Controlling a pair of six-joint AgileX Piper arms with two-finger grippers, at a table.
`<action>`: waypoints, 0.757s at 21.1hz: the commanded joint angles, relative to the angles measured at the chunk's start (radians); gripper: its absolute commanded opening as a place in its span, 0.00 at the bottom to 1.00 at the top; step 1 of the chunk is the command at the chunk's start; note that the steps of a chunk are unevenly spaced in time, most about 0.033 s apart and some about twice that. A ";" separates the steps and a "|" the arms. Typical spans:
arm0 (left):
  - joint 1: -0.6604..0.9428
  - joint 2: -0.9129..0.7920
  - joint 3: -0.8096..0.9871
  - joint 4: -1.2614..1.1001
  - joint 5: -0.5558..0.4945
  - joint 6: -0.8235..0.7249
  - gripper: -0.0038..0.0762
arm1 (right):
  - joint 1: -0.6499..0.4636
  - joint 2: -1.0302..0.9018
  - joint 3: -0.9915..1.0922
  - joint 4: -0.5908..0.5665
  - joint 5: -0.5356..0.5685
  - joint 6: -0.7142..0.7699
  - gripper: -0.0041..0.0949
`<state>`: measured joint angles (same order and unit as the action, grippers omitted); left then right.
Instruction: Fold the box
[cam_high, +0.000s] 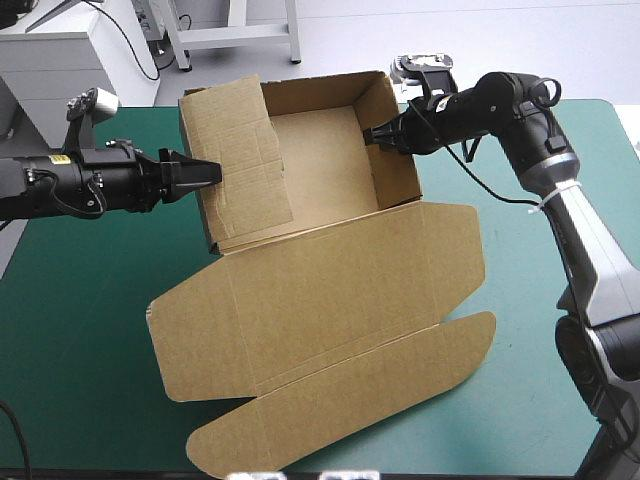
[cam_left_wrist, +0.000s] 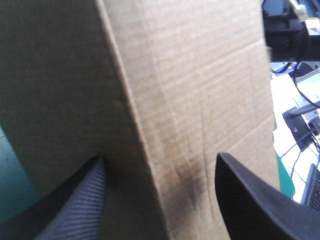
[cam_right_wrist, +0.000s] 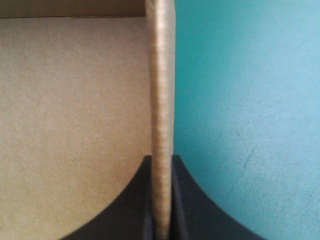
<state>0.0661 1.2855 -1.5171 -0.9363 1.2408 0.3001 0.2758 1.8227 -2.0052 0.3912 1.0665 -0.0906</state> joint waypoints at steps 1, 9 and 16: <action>-0.021 -0.027 -0.025 0.059 -0.001 -0.089 0.62 | 0.014 -0.055 -0.029 0.026 -0.071 0.023 0.02; -0.223 0.037 -0.025 0.375 -0.120 -0.330 0.61 | 0.064 -0.054 -0.029 -0.065 -0.079 0.060 0.03; -0.318 0.080 -0.025 0.552 -0.249 -0.486 0.46 | 0.073 -0.054 -0.029 -0.064 -0.033 0.071 0.03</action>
<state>-0.2424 1.3903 -1.5171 -0.3832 1.0889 -0.1371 0.3388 1.8238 -2.0052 0.2241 1.0605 -0.0367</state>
